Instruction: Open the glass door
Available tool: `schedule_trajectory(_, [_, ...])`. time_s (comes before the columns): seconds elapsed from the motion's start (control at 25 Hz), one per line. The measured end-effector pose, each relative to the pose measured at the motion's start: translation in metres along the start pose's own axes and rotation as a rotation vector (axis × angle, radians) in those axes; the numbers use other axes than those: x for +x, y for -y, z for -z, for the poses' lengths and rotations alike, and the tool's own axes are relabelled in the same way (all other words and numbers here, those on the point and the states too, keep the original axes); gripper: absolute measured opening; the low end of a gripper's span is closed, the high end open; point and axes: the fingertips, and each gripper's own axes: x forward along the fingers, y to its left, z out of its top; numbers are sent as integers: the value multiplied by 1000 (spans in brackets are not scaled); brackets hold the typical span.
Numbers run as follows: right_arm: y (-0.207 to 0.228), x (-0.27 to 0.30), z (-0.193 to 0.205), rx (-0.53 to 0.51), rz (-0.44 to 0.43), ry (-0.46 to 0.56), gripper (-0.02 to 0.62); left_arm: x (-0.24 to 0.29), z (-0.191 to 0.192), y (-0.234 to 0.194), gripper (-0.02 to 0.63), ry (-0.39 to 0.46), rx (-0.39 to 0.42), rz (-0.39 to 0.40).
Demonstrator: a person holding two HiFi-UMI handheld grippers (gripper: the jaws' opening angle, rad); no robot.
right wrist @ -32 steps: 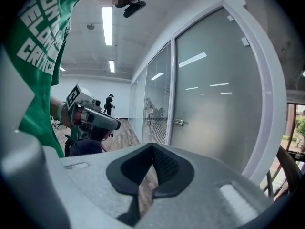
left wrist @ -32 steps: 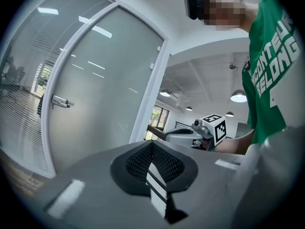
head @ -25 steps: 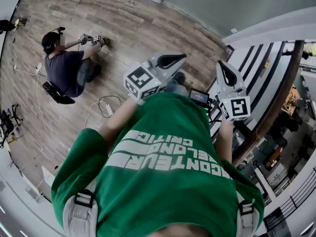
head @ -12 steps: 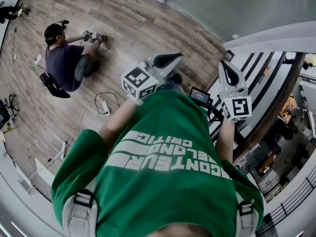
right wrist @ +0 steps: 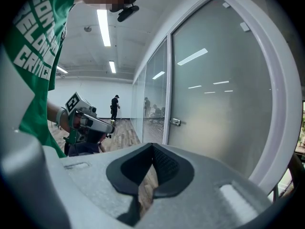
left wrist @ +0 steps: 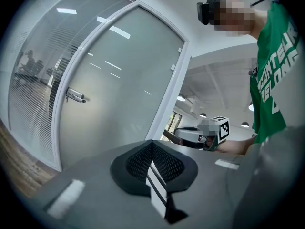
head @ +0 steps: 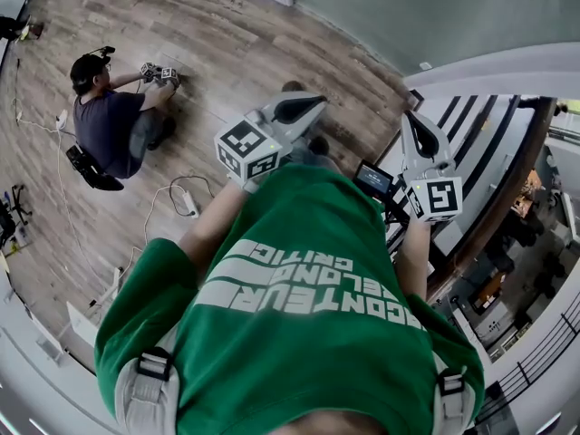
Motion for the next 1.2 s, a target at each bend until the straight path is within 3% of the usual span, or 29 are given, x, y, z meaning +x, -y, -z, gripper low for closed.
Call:
schedule_trajectory(0.24, [17,27,-5,-11,-7,-7,-8,20,-15,-25,14,34,-69,-4])
schedule_trajectory(0.72, [63,111,-45,-55,-24,-2,-8,50,-63,-99,14,70,-76,12])
schedule_trajectory(1.0, [82,169,-69,-108,-79,-18,-8,64,-91,-145,15,118,-93,-13])
schedule_trajectory(1.2, [73,213,-83,-144,-133,-22,-8,58,-99,-180,14,132,-101,-36])
